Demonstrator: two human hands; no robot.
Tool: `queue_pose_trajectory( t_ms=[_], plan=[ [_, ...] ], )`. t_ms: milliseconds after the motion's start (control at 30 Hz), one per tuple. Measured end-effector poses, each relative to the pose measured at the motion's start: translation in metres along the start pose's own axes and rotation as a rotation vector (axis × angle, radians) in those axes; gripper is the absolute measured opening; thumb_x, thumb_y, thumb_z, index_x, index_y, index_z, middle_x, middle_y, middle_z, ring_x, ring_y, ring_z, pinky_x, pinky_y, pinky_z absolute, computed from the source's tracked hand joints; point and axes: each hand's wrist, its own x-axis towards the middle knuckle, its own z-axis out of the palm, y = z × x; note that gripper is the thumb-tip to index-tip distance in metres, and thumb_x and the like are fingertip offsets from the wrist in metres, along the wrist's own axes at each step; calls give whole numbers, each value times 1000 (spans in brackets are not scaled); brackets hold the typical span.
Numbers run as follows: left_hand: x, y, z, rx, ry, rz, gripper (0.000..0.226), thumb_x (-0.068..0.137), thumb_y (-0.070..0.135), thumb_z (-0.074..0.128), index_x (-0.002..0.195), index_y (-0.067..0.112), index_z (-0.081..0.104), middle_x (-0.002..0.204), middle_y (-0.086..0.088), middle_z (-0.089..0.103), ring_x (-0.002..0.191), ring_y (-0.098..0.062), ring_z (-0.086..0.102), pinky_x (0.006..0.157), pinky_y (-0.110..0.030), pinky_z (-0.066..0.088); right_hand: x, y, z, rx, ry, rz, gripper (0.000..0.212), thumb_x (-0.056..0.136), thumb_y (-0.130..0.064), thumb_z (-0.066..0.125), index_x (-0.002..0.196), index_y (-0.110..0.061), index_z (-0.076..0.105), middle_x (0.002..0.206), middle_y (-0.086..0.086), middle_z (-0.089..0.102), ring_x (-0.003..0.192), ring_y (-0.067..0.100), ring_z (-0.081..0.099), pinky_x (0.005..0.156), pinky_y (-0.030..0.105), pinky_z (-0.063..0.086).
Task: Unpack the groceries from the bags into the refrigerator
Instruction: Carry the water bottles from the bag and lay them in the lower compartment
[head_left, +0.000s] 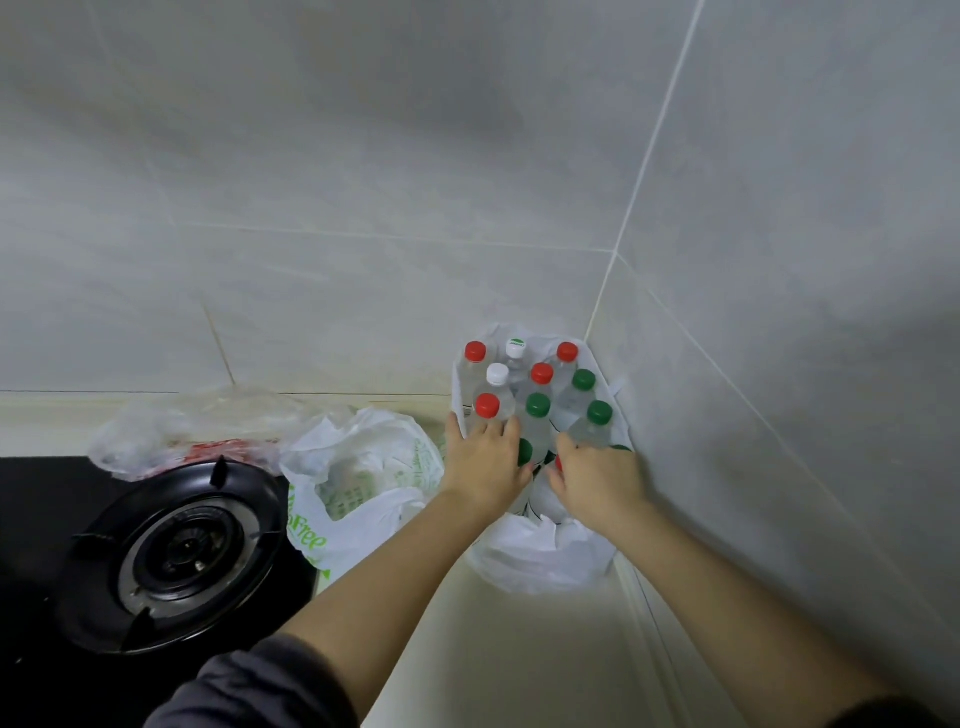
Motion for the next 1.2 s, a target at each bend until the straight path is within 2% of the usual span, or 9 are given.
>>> queue_pose_trajectory(
  t_ms=[200,367,500,600,667,867,1000,1133,1200],
  plan=[
    [6,3,4,-19,-34,-72,35,93,47,50,113,19,51,96,2,65,97,-21,60,100,-46,30,0,-1,8,-5,32,19,30,103,-41,33,113,-16,46,94,3,65,65,25,47,56,30,29],
    [0,4,-6,-32,39,-114,27,89,46,52,97,20,52,82,4,60,88,-19,60,91,-40,31,1,4,-3,180,-18,69,27,98,-46,43,104,-20,49,89,2,66,82,25,64,62,29,38],
    [-6,0,-43,-122,180,-179,28,83,46,52,89,19,54,72,5,61,79,-20,61,99,-41,30,5,2,-28,430,27,177,20,88,-39,52,83,-19,48,70,-3,52,79,25,59,61,28,38],
    [-13,-3,-85,-232,348,-215,28,80,47,56,86,19,57,69,3,64,74,-20,62,103,-39,28,9,-5,-66,528,114,187,29,85,-47,54,93,-20,59,84,2,61,87,30,61,67,30,46],
    [-21,-7,-115,-265,446,-236,35,75,53,55,84,20,58,65,4,63,68,-19,59,103,-38,29,9,-9,-96,570,194,156,33,85,-52,57,98,-21,61,91,2,62,90,30,61,68,30,44],
    [-63,-28,-181,-256,607,-301,31,75,52,63,80,23,54,57,11,53,61,-17,47,97,-34,30,-1,-30,-157,688,378,14,22,84,-45,62,85,-23,59,74,-5,62,68,18,55,53,24,33],
    [-106,-42,-183,-219,585,-376,27,77,46,68,80,23,54,55,13,50,59,-13,49,93,-32,28,-11,-61,-159,739,372,-123,22,86,-43,61,82,-22,57,69,-6,61,64,13,57,50,22,34],
    [-154,-56,-148,-168,493,-508,28,76,47,68,79,22,55,58,9,55,62,-17,52,90,-33,32,-27,-100,-125,758,246,-203,19,80,-42,61,80,-24,57,70,-7,62,69,18,60,55,28,46],
    [-177,-61,-123,-132,430,-567,28,76,48,67,79,23,55,61,7,58,66,-18,56,86,-34,35,-38,-114,-103,757,180,-228,20,80,-43,61,78,-24,54,70,-7,61,71,20,60,55,28,43]
  ],
)
